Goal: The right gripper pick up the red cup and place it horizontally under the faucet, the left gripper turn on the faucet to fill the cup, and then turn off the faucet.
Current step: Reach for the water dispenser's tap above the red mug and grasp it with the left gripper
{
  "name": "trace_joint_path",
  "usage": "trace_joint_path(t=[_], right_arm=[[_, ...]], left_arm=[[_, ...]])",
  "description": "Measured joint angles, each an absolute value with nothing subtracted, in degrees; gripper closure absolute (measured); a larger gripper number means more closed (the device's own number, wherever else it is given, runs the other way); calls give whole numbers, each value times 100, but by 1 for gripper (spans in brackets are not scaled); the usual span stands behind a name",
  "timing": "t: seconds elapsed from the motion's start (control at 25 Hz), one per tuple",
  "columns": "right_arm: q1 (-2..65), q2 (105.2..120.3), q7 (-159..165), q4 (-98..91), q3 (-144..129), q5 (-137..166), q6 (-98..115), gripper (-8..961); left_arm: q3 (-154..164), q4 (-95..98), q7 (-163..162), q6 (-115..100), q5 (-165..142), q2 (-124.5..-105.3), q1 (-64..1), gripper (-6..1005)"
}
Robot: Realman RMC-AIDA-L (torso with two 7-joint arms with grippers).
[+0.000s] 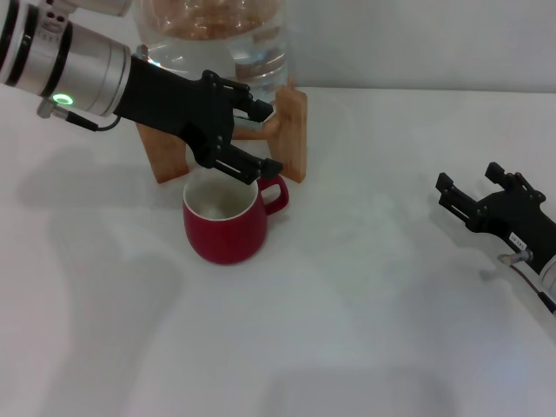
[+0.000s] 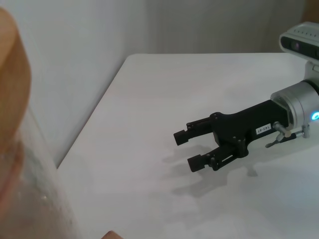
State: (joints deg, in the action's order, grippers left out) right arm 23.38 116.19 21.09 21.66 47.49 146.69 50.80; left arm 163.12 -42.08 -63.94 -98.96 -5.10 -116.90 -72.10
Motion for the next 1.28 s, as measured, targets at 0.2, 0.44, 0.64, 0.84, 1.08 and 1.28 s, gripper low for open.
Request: trace_joint_path(t=[0.2,0.44,0.64,0.84,1.08,1.28], right_arm=[[2332,11619,2109,2171,4746,14669,5079,96],[2325,11619,2109,2171,4746,14669,5080,96],[2332,11619,2109,2171,4746,14669,5080,96],[2331,11619,2109,2178,4746,14669,5080,95],[2329,11619,2109,2180,4746,14669,5080,95],[2329,11619,2109,2193,4746,14669,5080,95]], left_arm=[[16312,-4211,-6433,-9901,-516,-11676,-7214,114],[16312,-4210,-6479,-9926,-539,-11637,-7219,113],[16312,-4210,-6501,-9967,-559,-11620,-7219,113],[16312,-4210,-6529,-9973,-621,-11600,-7224,113],[16312,-4210,-6546,-9987,-686,-11567,-7240,114],[16312,-4210,-6552,-10046,-705,-11543,-7254,113]])
